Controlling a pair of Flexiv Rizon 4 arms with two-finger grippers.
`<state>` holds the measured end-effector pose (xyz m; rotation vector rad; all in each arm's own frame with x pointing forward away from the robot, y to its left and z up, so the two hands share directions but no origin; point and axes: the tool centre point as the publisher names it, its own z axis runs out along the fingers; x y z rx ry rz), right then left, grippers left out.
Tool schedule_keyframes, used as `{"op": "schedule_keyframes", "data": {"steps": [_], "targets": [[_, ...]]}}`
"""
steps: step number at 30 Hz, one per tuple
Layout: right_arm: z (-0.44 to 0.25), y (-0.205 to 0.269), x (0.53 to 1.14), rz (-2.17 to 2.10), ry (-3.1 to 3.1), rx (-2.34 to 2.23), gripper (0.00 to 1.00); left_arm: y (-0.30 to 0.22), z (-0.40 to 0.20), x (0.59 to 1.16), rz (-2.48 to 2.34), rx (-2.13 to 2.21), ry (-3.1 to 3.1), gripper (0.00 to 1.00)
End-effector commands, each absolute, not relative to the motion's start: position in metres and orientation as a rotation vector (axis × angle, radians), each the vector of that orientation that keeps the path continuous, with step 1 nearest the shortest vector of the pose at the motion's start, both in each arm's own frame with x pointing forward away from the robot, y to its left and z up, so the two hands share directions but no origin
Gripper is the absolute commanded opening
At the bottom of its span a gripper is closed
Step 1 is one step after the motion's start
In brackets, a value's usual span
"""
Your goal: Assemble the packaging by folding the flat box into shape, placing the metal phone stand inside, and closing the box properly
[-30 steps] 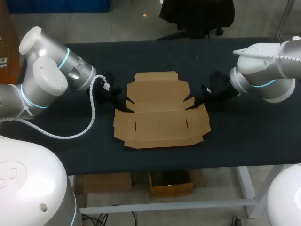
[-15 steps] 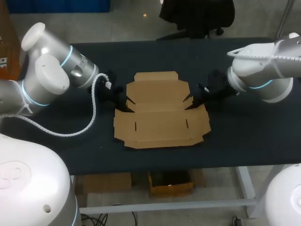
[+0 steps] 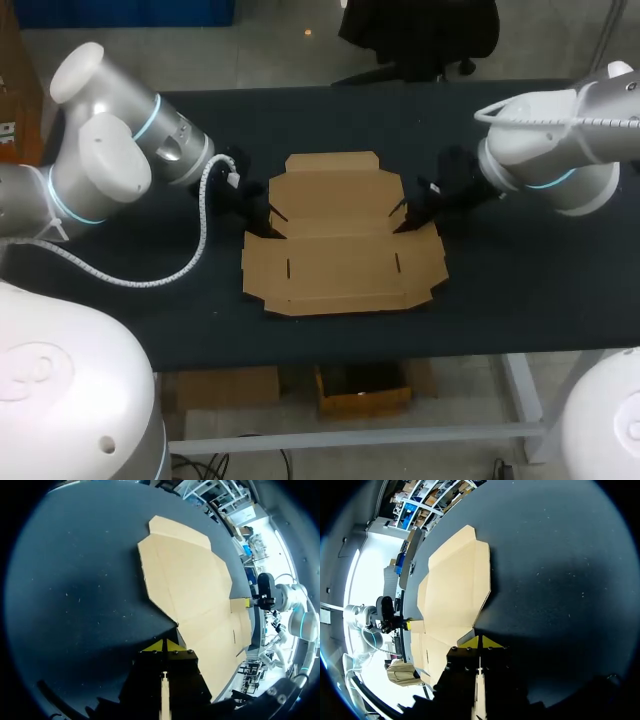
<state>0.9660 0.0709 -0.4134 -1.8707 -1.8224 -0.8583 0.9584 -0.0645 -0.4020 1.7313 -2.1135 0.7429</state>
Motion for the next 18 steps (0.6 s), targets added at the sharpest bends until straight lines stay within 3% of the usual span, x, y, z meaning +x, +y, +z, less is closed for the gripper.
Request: {"op": "schedule_keyframes", "data": {"steps": [1, 18], "targets": [[-0.412, 0.073, 0.966, -0.854, -1.827, -1.866, 0.0, -0.066, -0.396, 0.953, 0.743, 1.75, -2.126, 0.0], [-0.409, 0.077, 0.966, -0.838, -1.843, -1.883, 0.0, -0.078, -0.394, 0.95, 0.743, 1.726, -2.156, 0.0]]}}
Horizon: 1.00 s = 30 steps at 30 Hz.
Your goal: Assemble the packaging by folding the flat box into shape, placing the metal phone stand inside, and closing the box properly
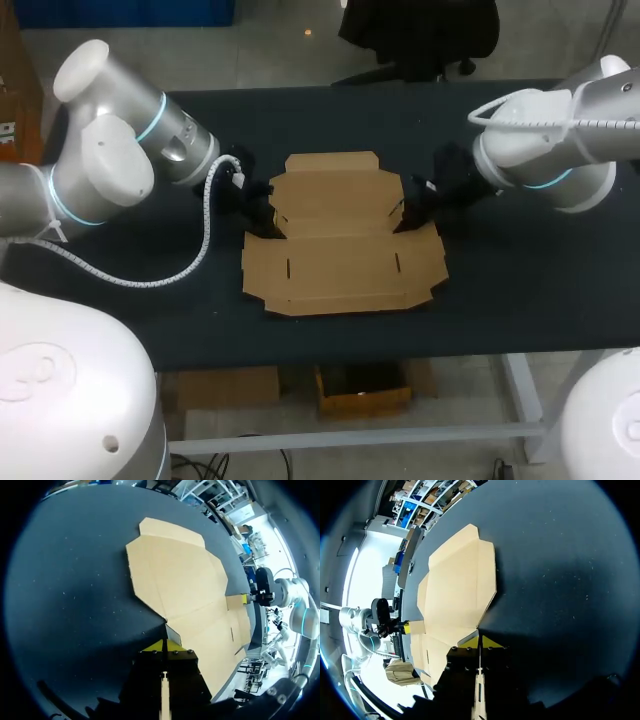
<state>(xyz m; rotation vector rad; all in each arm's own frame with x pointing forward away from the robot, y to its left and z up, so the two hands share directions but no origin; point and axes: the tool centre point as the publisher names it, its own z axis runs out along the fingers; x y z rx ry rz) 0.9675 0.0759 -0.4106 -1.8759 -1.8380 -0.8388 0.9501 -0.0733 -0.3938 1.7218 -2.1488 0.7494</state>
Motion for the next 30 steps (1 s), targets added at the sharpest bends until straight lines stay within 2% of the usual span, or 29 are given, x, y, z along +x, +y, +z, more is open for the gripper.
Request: {"op": "schedule_keyframes", "data": {"steps": [1, 30], "targets": [[-0.408, 0.077, 0.965, -0.837, -1.844, -1.884, 0.0, -0.078, -0.394, 0.95, 0.744, 1.725, -2.158, 0.0], [-0.405, 0.094, 0.968, -0.793, -1.902, -1.885, 0.0, -0.09, -0.388, 0.949, 0.75, 1.719, -2.209, 0.0]]}}
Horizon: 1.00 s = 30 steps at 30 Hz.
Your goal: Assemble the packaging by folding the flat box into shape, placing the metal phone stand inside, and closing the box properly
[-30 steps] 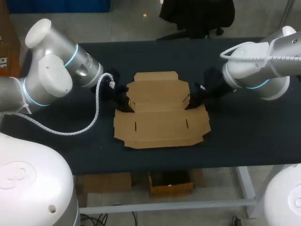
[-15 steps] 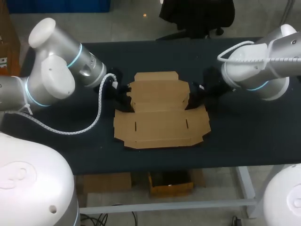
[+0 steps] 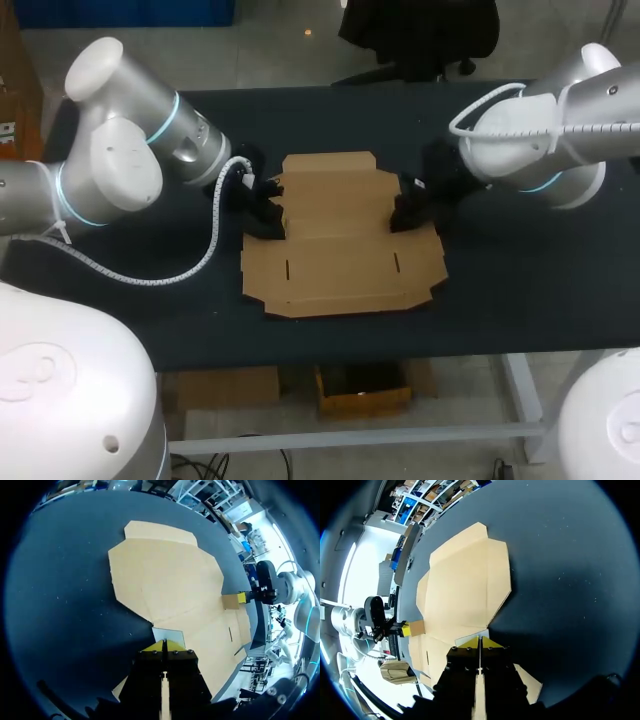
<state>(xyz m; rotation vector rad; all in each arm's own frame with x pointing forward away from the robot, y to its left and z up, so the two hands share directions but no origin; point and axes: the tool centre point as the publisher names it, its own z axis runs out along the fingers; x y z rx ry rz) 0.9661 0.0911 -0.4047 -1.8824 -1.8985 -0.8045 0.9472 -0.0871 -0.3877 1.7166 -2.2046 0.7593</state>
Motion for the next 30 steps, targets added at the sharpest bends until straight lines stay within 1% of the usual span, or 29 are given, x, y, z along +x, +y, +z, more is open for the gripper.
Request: {"op": "schedule_keyframes", "data": {"steps": [1, 30], "targets": [[-0.405, 0.095, 0.968, -0.79, -1.903, -1.885, 0.0, -0.091, -0.388, 0.949, 0.749, 1.718, -2.21, 0.0], [-0.413, 0.11, 0.967, -0.692, -1.937, -1.903, 0.0, -0.107, -0.398, 0.955, 0.696, 1.731, -2.243, 0.0]]}}
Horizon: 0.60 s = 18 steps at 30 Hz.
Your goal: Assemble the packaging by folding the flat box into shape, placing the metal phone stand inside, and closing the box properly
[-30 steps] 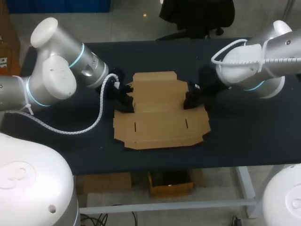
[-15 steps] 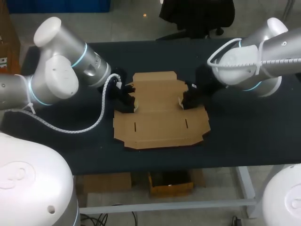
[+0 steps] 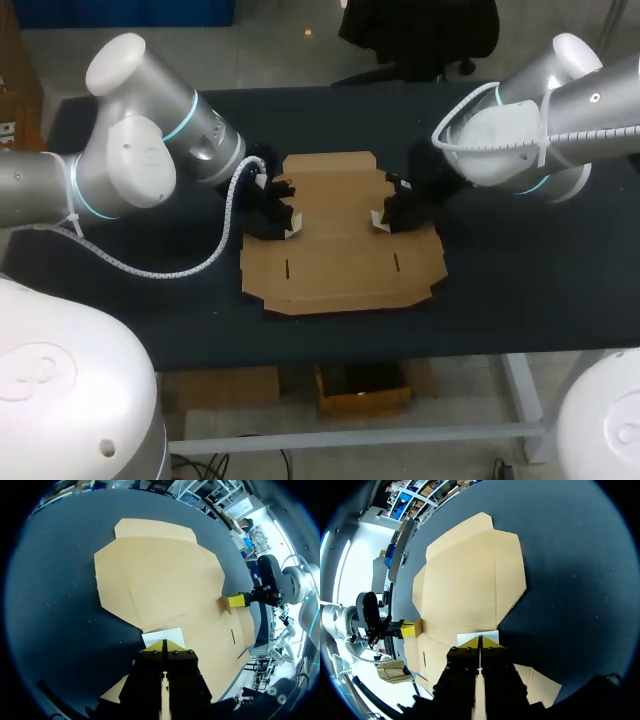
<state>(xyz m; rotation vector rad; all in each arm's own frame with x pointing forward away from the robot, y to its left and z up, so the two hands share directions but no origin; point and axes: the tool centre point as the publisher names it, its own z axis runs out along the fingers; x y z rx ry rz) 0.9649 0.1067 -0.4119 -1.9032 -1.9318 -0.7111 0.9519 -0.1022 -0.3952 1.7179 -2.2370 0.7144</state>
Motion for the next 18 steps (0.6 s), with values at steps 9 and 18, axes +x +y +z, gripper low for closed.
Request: {"op": "schedule_keyframes", "data": {"steps": [9, 18], "targets": [[-0.417, 0.112, 0.964, -0.64, -1.95, -1.93, 0.0, -0.109, -0.402, 0.957, 0.67, 1.777, -2.253, 0.0], [-0.424, 0.116, 0.963, -0.575, -1.96, -1.959, 0.0, -0.116, -0.412, 0.959, 0.631, 1.829, -2.273, 0.0]]}}
